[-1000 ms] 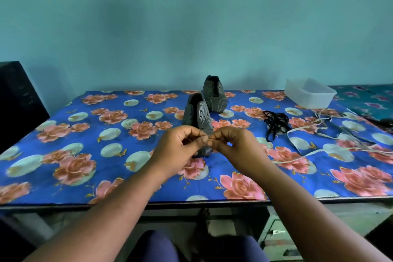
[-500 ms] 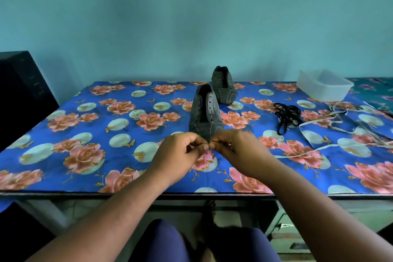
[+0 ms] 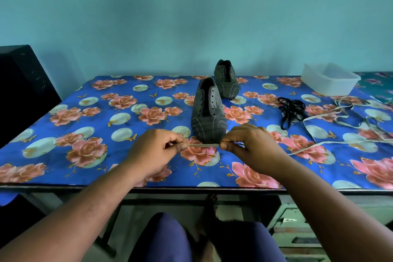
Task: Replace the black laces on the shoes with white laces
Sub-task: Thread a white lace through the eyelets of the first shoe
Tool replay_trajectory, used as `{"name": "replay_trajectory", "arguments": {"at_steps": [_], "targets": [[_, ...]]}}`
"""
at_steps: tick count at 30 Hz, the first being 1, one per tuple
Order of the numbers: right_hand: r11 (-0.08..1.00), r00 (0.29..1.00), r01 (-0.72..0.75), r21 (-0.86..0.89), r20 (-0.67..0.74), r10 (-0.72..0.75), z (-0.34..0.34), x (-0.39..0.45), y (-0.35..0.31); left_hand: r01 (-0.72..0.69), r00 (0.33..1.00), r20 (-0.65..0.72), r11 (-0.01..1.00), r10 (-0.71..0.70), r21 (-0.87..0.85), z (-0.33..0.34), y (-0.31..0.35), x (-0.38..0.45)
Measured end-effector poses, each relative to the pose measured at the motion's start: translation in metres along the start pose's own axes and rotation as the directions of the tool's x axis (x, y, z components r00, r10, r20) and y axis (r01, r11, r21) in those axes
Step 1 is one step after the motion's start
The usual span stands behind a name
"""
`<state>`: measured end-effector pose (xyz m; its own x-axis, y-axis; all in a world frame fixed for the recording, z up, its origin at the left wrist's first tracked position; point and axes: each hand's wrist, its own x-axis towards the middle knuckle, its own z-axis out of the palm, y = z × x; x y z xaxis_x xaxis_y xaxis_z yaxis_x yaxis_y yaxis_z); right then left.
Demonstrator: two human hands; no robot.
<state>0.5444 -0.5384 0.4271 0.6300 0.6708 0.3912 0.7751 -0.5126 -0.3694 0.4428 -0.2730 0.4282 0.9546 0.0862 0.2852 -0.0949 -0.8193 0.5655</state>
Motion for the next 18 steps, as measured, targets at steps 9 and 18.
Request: {"name": "replay_trajectory", "arguments": {"at_steps": [9,18], "targets": [[0.998,1.000,0.009,0.066,-0.008,-0.009,0.009,0.005,-0.013,-0.065,0.988,0.133,0.996,0.073,-0.066,0.009,0.030,0.002],[0.997,0.999,0.043,0.071,-0.007,-0.043,0.010,0.003,-0.021,-0.235,0.971,-0.013,0.961,0.239,0.146,0.022,0.022,0.005]]}}
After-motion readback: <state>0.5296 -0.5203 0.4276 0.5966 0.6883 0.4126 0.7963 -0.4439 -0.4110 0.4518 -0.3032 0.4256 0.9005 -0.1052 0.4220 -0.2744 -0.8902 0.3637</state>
